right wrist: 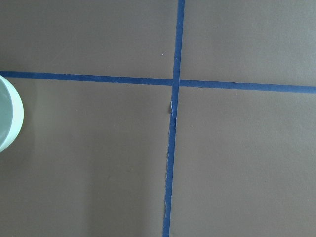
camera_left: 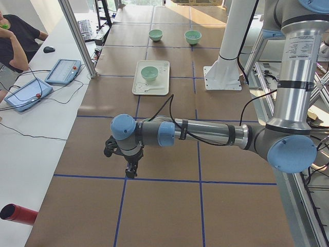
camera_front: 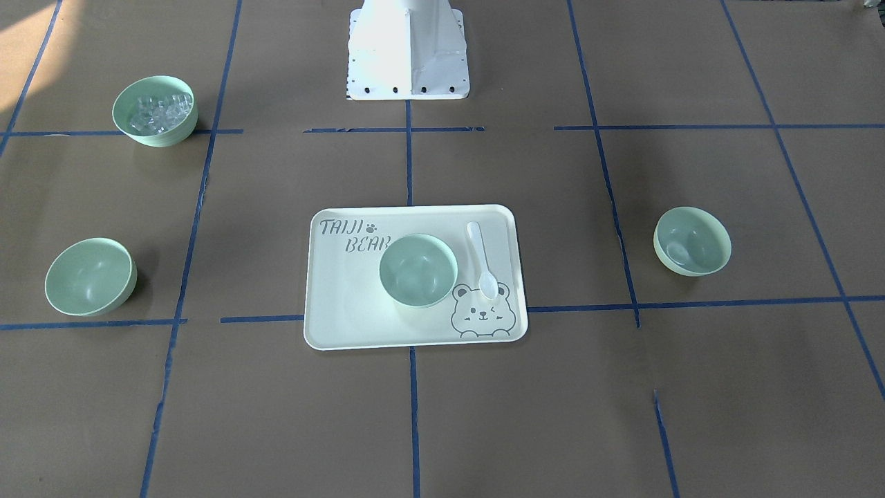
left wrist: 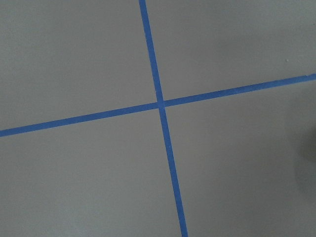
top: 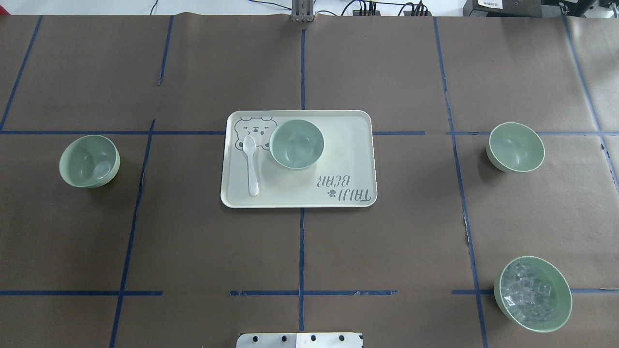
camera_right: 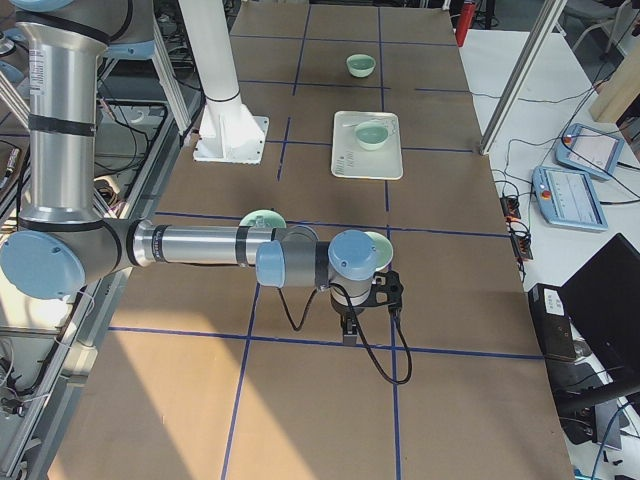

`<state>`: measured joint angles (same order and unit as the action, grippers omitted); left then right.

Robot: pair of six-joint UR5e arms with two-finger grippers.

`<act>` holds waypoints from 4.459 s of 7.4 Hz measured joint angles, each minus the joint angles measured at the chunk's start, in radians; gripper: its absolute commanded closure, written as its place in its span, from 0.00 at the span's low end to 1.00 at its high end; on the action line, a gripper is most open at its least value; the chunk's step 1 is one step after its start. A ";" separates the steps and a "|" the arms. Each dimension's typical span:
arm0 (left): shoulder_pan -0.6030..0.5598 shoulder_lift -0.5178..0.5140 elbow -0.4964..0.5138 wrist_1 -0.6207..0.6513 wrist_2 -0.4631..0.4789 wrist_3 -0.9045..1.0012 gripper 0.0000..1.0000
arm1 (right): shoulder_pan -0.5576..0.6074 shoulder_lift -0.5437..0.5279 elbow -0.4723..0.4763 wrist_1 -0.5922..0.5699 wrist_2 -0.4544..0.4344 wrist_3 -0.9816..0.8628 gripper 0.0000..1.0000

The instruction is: Stack green bowls together

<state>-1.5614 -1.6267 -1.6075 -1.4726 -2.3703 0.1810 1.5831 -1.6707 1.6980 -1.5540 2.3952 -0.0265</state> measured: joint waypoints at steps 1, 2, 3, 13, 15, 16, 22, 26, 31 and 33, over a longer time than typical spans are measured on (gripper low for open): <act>0.000 0.001 0.000 0.000 0.000 0.000 0.00 | 0.000 0.000 0.000 0.000 0.001 0.001 0.00; 0.000 0.001 -0.005 -0.002 -0.001 0.000 0.00 | 0.000 0.000 0.002 0.001 0.000 0.003 0.00; 0.002 -0.004 -0.019 -0.004 -0.001 -0.001 0.00 | 0.000 0.000 0.005 0.001 0.002 0.005 0.00; 0.402 0.062 -0.083 -0.700 0.095 -1.013 0.02 | -0.004 0.057 -0.004 0.043 -0.002 0.018 0.00; 0.519 0.077 -0.080 -0.781 0.196 -1.179 0.02 | -0.005 0.057 -0.004 0.078 0.001 0.033 0.00; 0.561 0.079 -0.073 -0.791 0.243 -1.214 0.02 | -0.005 0.057 -0.003 0.086 0.004 0.065 0.00; 0.649 0.070 0.018 -0.865 0.332 -1.254 1.00 | -0.005 0.058 0.006 0.091 0.029 0.138 0.00; 0.588 0.075 -0.025 -0.833 0.220 -1.265 1.00 | -0.005 0.067 0.010 0.090 0.066 0.143 0.00; 0.415 -0.198 -0.159 -0.416 0.039 -1.480 1.00 | -0.147 0.158 0.008 0.116 0.047 0.369 0.00; 0.579 -0.343 -0.162 -0.388 0.162 -1.797 1.00 | -0.245 0.163 -0.003 0.238 -0.025 0.537 0.00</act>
<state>-0.9822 -1.9702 -1.7695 -1.8608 -2.2087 -1.6158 1.3377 -1.5078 1.6948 -1.3159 2.3703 0.5108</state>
